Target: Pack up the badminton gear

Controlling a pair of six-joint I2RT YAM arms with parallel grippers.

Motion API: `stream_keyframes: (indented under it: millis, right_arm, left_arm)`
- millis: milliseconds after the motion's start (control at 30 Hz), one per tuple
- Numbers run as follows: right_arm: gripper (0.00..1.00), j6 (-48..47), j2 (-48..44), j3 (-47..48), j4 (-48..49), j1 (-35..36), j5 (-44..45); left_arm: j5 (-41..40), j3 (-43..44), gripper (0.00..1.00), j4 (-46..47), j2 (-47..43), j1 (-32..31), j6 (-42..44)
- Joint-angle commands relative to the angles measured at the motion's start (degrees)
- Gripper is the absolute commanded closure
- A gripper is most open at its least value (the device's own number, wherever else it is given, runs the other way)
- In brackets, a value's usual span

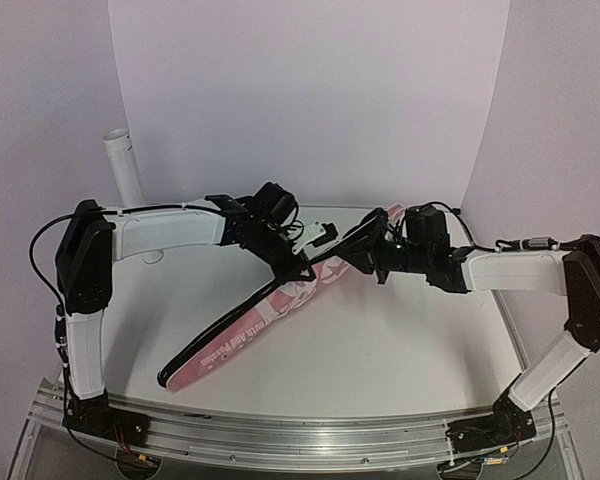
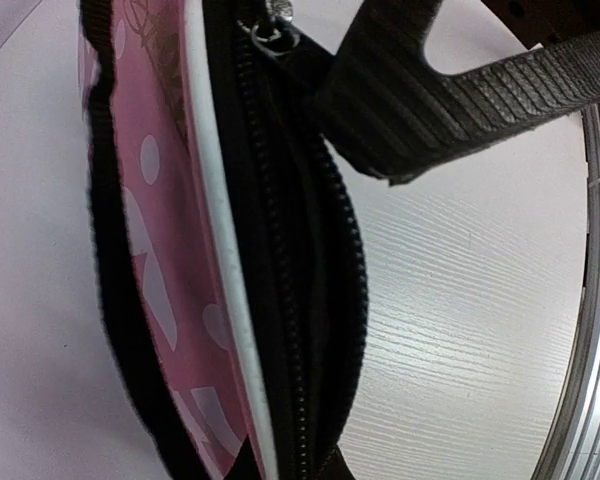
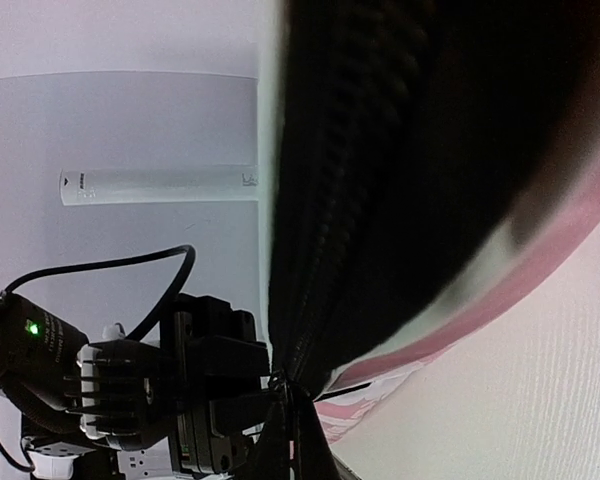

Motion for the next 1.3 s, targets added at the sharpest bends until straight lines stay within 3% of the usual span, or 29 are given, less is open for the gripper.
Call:
stream_keyframes:
  millis: [0,200,333,533,800,900,967,1100,1267]
  right_arm:
    - [1.00,2.9,3.9,1.9,1.6,1.3,3.1]
    - [1.00,3.6,2.8,0.6,1.5,1.3,11.7]
    - [1.00,3.2,3.2,1.6,1.3,1.2,13.0]
    - [1.00,4.4,5.1,0.3,1.1,0.9,13.8]
    - [1.00,3.1,8.9,3.0,1.1,0.8,13.5]
    - [1.00,3.0,9.2,2.7,1.1,0.6,13.5]
    - [1.00,2.8,9.6,2.7,1.1,0.5,13.3]
    - [1.00,2.5,11.5,3.2,1.3,0.5,11.4]
    - [1.00,2.9,13.0,3.3,2.5,0.5,7.4]
  left_arm:
    - [3.1,0.0,0.95,6.0,-0.8,-0.7,1.7]
    - [-5.0,-8.3,0.58,2.5,-4.5,-0.7,7.8]
    - [-10.1,-16.2,0.43,0.1,-9.5,-0.7,9.3]
    - [-12.0,-25.9,0.34,-5.5,-16.2,-0.5,7.0]
    - [-16.0,-36.0,0.33,-13.9,-22.7,0.7,3.6]
    - [-19.4,-41.8,0.36,-14.5,-28.4,1.3,5.9]
    - [-21.9,-47.1,0.46,-11.4,-32.9,1.4,8.6]
    - [-23.0,-51.5,0.98,-4.6,-37.0,1.4,10.7]
    - [-19.1,-48.3,1.00,-1.7,-35.8,1.4,9.7]
